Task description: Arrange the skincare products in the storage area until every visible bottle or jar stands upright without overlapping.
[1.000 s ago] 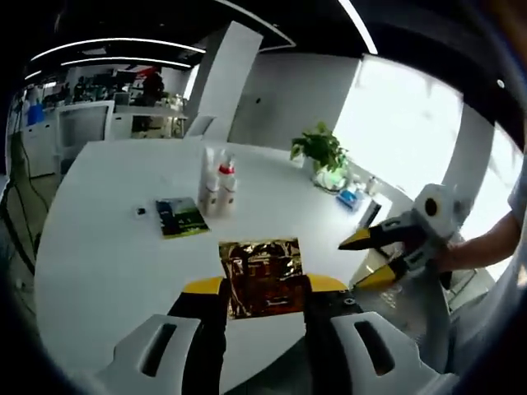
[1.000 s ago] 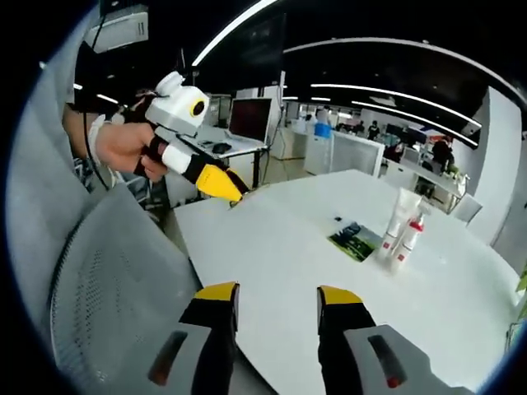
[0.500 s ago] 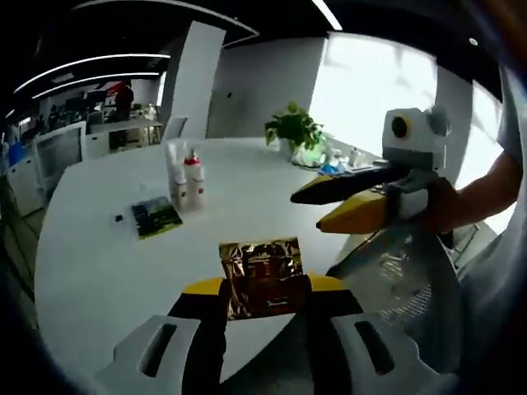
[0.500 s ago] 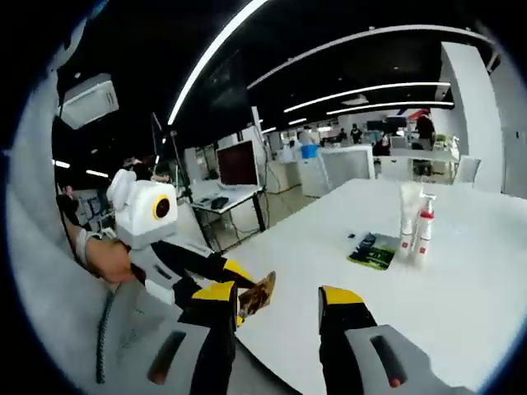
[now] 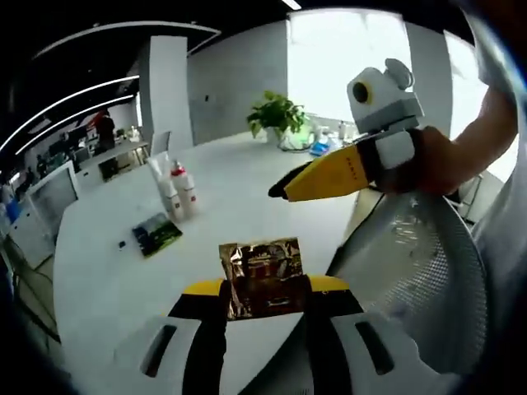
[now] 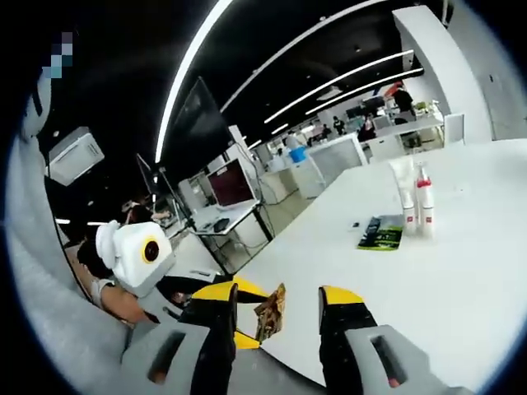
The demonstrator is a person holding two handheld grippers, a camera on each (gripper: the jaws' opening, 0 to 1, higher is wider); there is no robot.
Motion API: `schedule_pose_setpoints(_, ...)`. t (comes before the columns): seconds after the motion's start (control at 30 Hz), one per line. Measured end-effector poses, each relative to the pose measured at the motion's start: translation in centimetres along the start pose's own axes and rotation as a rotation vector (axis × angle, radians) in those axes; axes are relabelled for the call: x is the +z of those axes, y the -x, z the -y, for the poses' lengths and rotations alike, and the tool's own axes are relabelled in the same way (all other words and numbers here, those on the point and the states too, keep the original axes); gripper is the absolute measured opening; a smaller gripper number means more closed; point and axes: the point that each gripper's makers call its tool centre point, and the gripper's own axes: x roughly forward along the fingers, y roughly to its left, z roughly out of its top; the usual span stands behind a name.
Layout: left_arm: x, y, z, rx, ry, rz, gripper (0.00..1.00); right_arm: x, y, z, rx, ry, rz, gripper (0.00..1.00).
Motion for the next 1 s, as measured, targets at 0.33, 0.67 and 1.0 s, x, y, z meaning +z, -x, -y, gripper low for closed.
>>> schedule_pose_setpoints(0.33, 0.4, 0.1, 0.6, 0.007, -0.086, 0.015, 0.34, -1.0, 0.1, -0.4, 0.027, -0.014, -0.043, 0.27)
schedule_pose_setpoints(0.67, 1.8, 0.5, 2.6, -0.038, -0.235, 0.073, 0.34, -3.3, -0.7, -0.1, 0.037, -0.093, -0.152, 0.25)
schedule_pose_setpoints(1.0, 2.6, 0.7, 3.6, -0.08, -0.269, 0.114, 0.34, -4.2, -0.8, -1.7, 0.127, -0.103, -0.211, 0.0)
